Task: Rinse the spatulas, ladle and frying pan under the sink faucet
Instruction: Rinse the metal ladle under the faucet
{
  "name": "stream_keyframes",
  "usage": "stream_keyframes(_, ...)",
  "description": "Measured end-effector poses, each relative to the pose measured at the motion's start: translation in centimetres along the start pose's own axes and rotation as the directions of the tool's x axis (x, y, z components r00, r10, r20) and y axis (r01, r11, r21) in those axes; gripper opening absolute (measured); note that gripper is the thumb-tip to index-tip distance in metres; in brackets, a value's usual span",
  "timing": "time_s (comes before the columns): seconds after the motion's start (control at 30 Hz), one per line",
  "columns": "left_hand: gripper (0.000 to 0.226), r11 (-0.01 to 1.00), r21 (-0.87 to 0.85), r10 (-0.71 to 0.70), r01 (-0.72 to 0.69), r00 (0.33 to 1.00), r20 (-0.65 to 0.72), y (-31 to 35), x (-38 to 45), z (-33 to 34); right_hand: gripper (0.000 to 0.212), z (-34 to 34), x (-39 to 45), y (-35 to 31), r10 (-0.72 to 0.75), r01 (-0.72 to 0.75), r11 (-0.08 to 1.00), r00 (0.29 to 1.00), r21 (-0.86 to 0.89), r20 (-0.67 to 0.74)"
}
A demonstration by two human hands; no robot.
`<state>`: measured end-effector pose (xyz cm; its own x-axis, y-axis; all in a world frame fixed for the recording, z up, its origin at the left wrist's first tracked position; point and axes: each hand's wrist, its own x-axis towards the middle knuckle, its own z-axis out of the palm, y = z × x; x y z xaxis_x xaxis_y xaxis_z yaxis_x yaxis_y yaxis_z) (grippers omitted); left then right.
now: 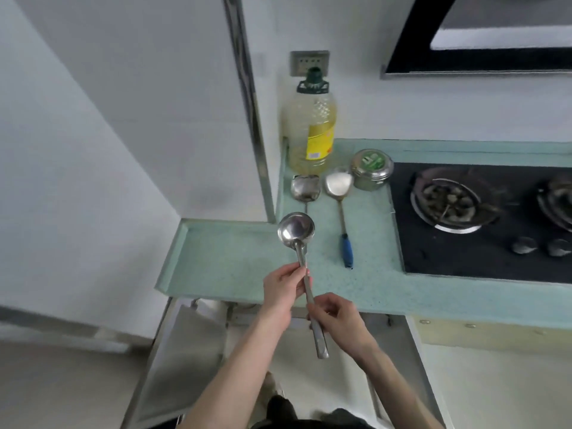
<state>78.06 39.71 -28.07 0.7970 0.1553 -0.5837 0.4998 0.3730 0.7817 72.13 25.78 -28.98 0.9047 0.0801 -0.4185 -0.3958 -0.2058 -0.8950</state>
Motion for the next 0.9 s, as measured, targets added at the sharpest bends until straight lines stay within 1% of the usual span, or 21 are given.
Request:
stream_keyframes(0.17, 0.015, 0.997, 0.074, -0.046, 0.037, 0.992, 0.116, 1.1, 3.6, 3.3, 0.011, -1.0, 1.9, -0.8, -0.015, 0.01, 1.0, 0.984, -0.029, -0.178)
stream_keyframes(0.3, 0.012, 0.985, 0.159, -0.093, 0.067, 0.983, 0.16, 1.0, 5.4, 6.8, 0.008, -3.1, 2.7, -0.9, 0.001, -0.004, 1.0, 0.961, -0.012, -0.278)
stream_keyframes(0.4, 0.01, 0.968, 0.241, -0.11, 0.07, 0.982, 0.156, 0.7, 6.9, 9.5, 0.006, -5.2, 3.9, -0.7, 0.027, -0.021, 1.0, 0.942, 0.02, -0.335)
stream_keyframes(0.5, 0.014, 0.961, 0.268, -0.102, 0.063, 0.986, 0.135, 0.4, 8.5, 12.2, 0.006, -7.7, 5.4, -0.5, 0.031, -0.012, 0.998, 0.933, 0.056, -0.359)
stream_keyframes(0.63, 0.016, 0.956, 0.287, -0.087, 0.057, 0.992, 0.09, 0.1, 10.3, 15.7, 0.004, -10.8, 8.1, -0.3, 0.046, -0.03, 0.998, 0.931, 0.049, -0.363)
stream_keyframes(0.73, 0.013, 0.955, 0.291, -0.091, 0.063, 0.992, 0.083, -0.6, 12.3, 18.1, 0.009, -12.9, 10.5, 0.5, 0.052, -0.045, 0.999, 0.922, 0.027, -0.384)
stream_keyframes(0.9, 0.027, 0.932, 0.358, -0.099, 0.06, 0.991, 0.092, -1.9, 16.2, 21.1, 0.008, -15.2, 14.8, 2.3, 0.063, -0.062, 0.998, 0.913, 0.015, -0.402)
